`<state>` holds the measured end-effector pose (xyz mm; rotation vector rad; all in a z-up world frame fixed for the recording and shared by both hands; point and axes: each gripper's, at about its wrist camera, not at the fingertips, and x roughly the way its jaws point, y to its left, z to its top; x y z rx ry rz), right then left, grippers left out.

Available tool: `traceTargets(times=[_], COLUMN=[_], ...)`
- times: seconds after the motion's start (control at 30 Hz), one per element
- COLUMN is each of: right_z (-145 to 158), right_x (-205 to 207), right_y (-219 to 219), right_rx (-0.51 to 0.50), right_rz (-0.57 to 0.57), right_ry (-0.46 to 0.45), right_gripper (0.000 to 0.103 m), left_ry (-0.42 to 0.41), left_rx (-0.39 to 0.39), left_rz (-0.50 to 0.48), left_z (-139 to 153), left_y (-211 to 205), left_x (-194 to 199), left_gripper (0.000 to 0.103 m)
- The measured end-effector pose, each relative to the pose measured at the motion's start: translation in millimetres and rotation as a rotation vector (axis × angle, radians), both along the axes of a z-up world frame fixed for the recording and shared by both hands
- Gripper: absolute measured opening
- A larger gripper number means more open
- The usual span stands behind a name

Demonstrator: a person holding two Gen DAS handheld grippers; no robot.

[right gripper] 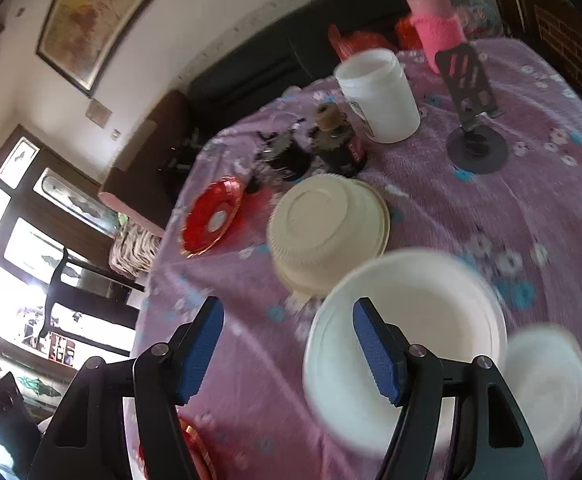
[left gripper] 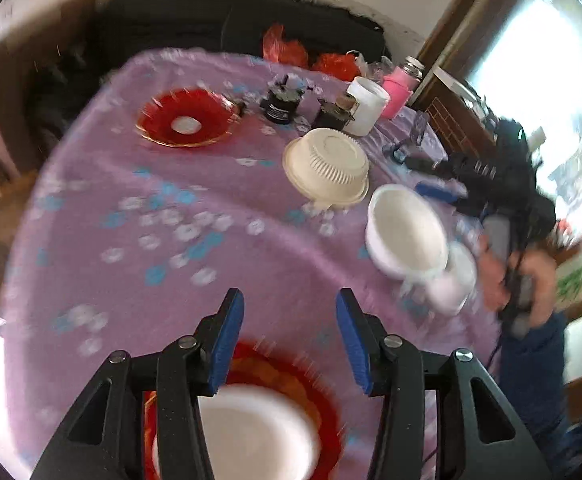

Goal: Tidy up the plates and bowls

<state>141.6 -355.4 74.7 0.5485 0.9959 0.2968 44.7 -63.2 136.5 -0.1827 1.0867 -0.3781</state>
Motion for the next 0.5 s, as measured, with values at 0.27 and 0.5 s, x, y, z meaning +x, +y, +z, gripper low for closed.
traceTargets(times=[0.27,0.5], right_z=[-46,-75], right_x=[93,137], right_y=[-16,-20], right_rx=[0.053,0.053], right_rz=[-0.016,0.013], right_ry=[0.153,0.252], right_gripper=[0.072,0.073], left_ry=[0.187,0.214], left_rx=[-0.074,-0.109], left_rz=[0.101,0.113], left_z=[-67,-98], left_y=[-40,-55], left_x=[130,191], left_gripper=[0.047,0.047])
